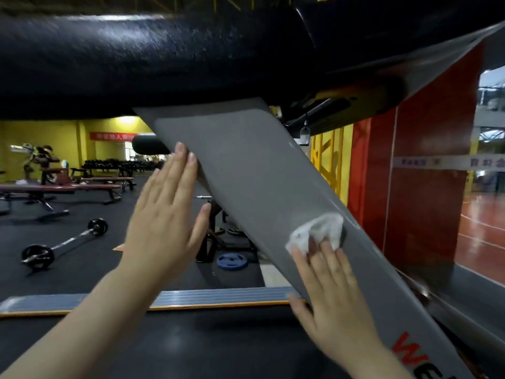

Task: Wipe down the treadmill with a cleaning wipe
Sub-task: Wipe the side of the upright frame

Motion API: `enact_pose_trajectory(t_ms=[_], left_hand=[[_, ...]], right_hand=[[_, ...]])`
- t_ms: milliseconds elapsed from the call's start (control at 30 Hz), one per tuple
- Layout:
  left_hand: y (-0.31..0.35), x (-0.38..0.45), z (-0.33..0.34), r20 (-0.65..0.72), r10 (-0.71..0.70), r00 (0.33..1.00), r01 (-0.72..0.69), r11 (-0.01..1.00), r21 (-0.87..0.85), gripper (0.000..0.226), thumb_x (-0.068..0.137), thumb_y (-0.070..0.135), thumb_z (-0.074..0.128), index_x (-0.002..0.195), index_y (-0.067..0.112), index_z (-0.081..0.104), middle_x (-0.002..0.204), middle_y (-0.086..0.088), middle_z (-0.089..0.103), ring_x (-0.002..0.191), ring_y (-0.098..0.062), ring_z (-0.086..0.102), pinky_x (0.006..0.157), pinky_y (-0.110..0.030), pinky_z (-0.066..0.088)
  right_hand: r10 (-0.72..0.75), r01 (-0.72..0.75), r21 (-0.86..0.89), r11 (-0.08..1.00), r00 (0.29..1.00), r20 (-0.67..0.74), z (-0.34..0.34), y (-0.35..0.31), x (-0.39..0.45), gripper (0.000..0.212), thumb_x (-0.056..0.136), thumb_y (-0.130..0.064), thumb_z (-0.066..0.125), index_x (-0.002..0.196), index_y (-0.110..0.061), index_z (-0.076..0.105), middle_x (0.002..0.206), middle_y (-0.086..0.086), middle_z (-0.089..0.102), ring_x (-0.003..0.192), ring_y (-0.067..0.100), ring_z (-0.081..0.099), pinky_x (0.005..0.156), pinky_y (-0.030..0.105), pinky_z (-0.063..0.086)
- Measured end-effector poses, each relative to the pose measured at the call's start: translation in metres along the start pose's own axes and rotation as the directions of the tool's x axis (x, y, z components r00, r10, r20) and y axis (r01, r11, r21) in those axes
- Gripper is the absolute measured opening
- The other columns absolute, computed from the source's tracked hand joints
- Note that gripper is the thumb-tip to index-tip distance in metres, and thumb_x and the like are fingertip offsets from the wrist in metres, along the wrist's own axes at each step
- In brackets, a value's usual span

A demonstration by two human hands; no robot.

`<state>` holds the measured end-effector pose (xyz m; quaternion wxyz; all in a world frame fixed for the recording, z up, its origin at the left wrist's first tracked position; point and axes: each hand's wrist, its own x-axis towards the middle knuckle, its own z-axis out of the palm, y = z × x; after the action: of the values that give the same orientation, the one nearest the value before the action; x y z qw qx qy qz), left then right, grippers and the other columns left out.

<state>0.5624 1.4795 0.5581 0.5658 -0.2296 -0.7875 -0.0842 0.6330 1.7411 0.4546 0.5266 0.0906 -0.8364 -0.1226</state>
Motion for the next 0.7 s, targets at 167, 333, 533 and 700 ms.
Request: enact_pose_trajectory(t_ms=[167, 333, 533, 700], left_hand=[[-0.019, 0.001, -0.019, 0.004, 0.108, 0.994, -0.108, 0.994, 0.012, 0.068, 0.089, 0.020, 0.038, 0.155, 0.009, 0.023, 0.164, -0.007, 0.017, 0.151, -0.021, 0.015, 0.123, -0.044, 0.013], [-0.041, -0.001, -0.027, 0.045, 0.090, 0.995, -0.091, 0.996, 0.019, 0.071, 0.085, 0.021, 0.035, 0.154, 0.004, 0.025, 0.162, -0.012, 0.022, 0.151, -0.027, 0.017, 0.119, -0.053, 0.022], [-0.060, 0.001, -0.028, 0.054, 0.033, 0.998, -0.033, 0.999, -0.008, 0.074, 0.085, 0.022, 0.042, 0.155, 0.009, 0.023, 0.163, -0.008, 0.020, 0.151, -0.025, 0.015, 0.121, -0.049, 0.018], [-0.072, -0.010, -0.034, 0.044, -0.069, 0.997, 0.074, 0.991, -0.110, 0.072, 0.085, 0.027, 0.042, 0.154, 0.013, 0.027, 0.161, -0.003, 0.025, 0.149, -0.024, 0.020, 0.122, -0.037, 0.013]], right_hand=[[-0.073, 0.075, 0.010, 0.997, 0.988, -0.134, -0.046, -0.039, 0.184, 0.068, 0.100, -0.052, 0.030, 0.156, -0.017, 0.016, 0.163, 0.008, 0.014, 0.151, 0.026, 0.010, 0.123, 0.042, 0.005], [-0.151, 0.140, -0.110, 0.984, 0.983, -0.107, -0.019, -0.028, 0.119, 0.071, 0.099, -0.048, 0.041, 0.155, -0.010, 0.018, 0.163, 0.011, 0.009, 0.150, 0.032, 0.011, 0.122, 0.045, 0.009], [-0.297, 0.283, -0.136, 0.949, 0.949, -0.101, -0.015, -0.039, 0.132, 0.066, 0.099, -0.051, 0.037, 0.152, -0.011, 0.031, 0.161, 0.010, 0.020, 0.149, 0.030, 0.019, 0.121, 0.045, 0.016], [-0.338, 0.306, -0.194, 0.932, 0.927, -0.164, -0.028, -0.068, 0.218, 0.065, 0.099, -0.051, 0.034, 0.152, -0.014, 0.031, 0.161, 0.008, 0.022, 0.148, 0.029, 0.020, 0.122, 0.044, 0.013]])
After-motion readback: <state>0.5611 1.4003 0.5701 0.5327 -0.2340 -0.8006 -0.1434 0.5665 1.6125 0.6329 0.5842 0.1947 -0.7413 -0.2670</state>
